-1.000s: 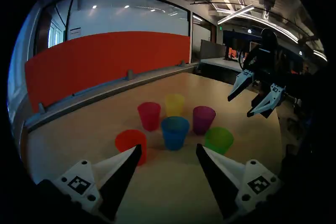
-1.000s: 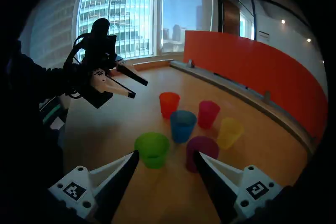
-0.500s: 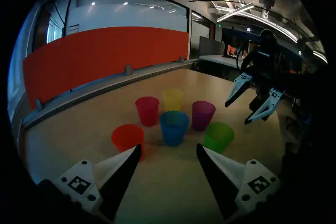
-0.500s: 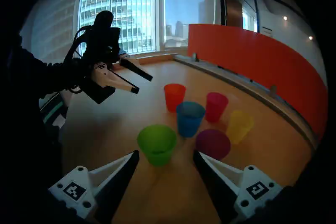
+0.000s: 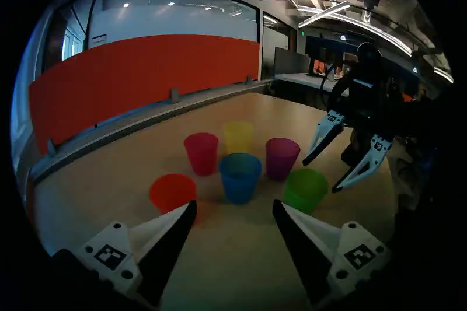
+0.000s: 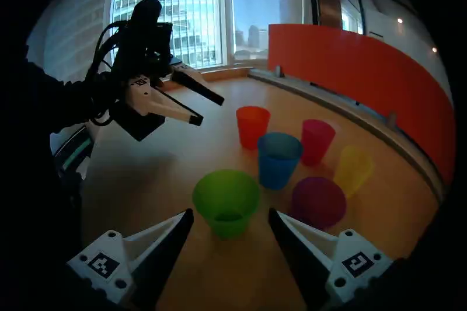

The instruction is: Pour water

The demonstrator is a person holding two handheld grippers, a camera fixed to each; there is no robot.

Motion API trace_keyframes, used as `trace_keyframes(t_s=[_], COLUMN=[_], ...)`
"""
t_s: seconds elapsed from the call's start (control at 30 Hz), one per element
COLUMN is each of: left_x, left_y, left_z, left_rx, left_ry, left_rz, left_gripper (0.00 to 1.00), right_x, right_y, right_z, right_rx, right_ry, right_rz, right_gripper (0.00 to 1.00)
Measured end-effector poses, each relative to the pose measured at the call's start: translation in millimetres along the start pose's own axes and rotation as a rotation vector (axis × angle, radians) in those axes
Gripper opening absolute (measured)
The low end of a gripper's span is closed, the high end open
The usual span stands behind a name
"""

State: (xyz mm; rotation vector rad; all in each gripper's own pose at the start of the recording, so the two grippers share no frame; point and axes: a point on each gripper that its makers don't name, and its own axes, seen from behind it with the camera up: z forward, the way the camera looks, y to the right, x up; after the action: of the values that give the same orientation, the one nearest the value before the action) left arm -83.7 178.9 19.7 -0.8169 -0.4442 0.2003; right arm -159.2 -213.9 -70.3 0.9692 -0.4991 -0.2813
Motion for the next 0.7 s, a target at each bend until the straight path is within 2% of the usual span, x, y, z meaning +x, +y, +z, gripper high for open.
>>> trace_keyframes(t_s=[0.7], left_x=[1.5], left_y=[-2.8], left_z=[5.2], left_rx=[-0.006], left_ry=[-0.003], left_rz=[0.001], left_gripper=[0.97], right_x=[0.6], right_y=[-4.2], right_z=[37.4], right_rx=[0.02], right_ry=[-0.014], right_rz=[-0.009], right_gripper=[1.0])
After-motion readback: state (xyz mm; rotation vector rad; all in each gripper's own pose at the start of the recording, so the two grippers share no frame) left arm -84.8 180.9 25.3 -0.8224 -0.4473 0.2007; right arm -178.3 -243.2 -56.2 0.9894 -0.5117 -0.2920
